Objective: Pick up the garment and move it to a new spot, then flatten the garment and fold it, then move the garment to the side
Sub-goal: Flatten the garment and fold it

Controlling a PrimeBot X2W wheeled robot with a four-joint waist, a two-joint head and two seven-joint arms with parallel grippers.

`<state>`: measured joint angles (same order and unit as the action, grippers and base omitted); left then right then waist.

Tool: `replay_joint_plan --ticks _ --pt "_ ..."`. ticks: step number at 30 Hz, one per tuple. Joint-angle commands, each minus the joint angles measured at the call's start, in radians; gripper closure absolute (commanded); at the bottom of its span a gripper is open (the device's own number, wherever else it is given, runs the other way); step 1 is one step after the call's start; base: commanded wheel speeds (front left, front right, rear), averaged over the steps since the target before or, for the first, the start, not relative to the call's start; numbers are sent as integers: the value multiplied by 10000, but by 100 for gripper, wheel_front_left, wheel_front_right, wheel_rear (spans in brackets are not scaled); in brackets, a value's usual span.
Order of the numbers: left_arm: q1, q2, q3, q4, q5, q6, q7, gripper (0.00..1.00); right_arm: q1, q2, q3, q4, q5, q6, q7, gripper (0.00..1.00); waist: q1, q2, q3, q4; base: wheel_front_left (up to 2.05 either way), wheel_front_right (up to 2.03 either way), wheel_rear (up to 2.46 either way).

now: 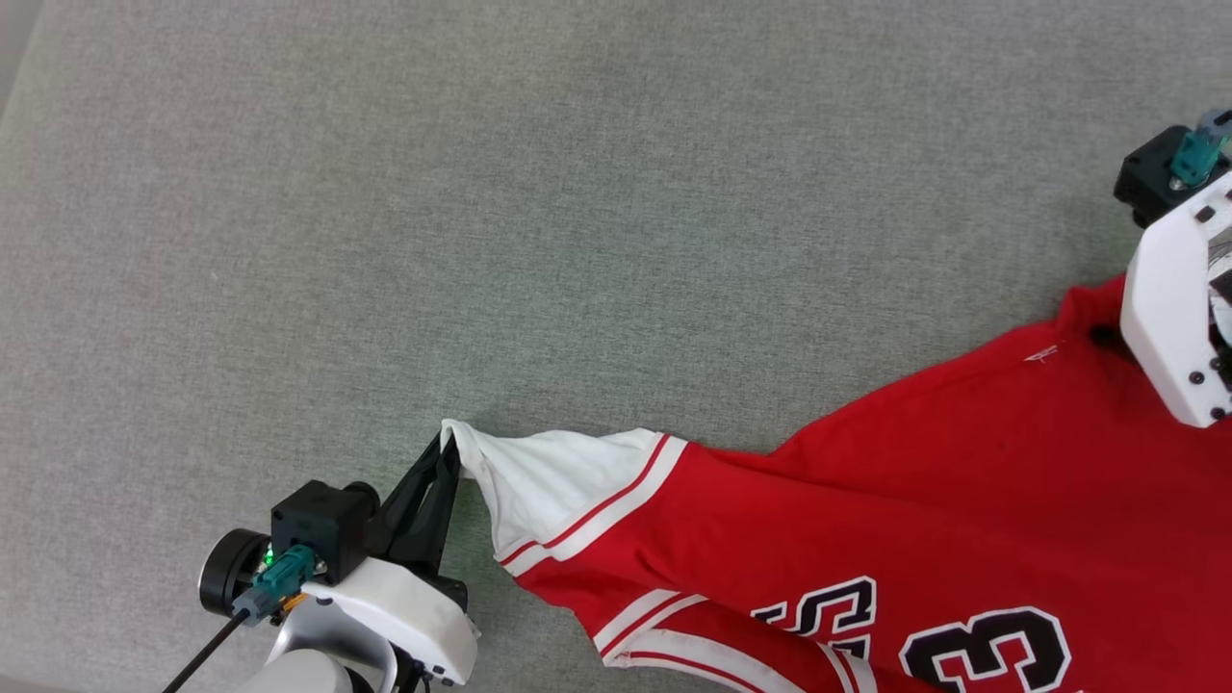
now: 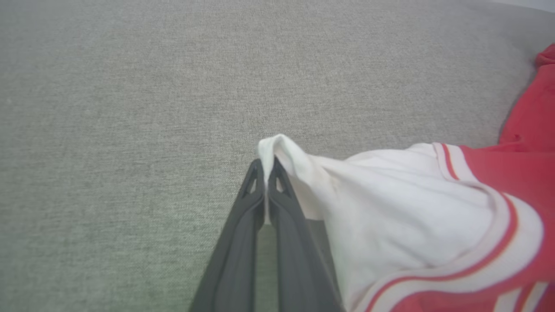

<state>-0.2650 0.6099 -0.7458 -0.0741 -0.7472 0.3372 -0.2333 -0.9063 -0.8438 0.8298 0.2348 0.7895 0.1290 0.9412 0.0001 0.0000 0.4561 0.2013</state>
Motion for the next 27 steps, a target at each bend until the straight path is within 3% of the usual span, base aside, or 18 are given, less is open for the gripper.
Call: replay_joint_plan --ticks 1,7,16,22,27 --pt "-5 -51 -7 20 -19 -11 -58 100 407 188 400 231 120 31 38 100 -1 0 -112 -79 0 0 0" --pt "71 155 230 77 11 -88 -163 100 -372 165 400 60 273 14 -1517 100 -1 0 -870 -401 0 0 0" --pt "-950 1326 591 -854 631 -122 399 100 -669 115 3 -115 778 16 -4132 100 -1 0 -1990 -904 0 0 0" --pt "-2802 1584 886 -1093 980 -622 1024 100 -878 233 -327 -280 706 14 -5601 100 -1 0 -2157 -1205 0 0 0" --pt "-4803 1544 1066 -817 1250 -1312 1593 100 -1433 616 -996 -136 440 14 -6395 100 -1 0 -1942 -1491 0 0 0"
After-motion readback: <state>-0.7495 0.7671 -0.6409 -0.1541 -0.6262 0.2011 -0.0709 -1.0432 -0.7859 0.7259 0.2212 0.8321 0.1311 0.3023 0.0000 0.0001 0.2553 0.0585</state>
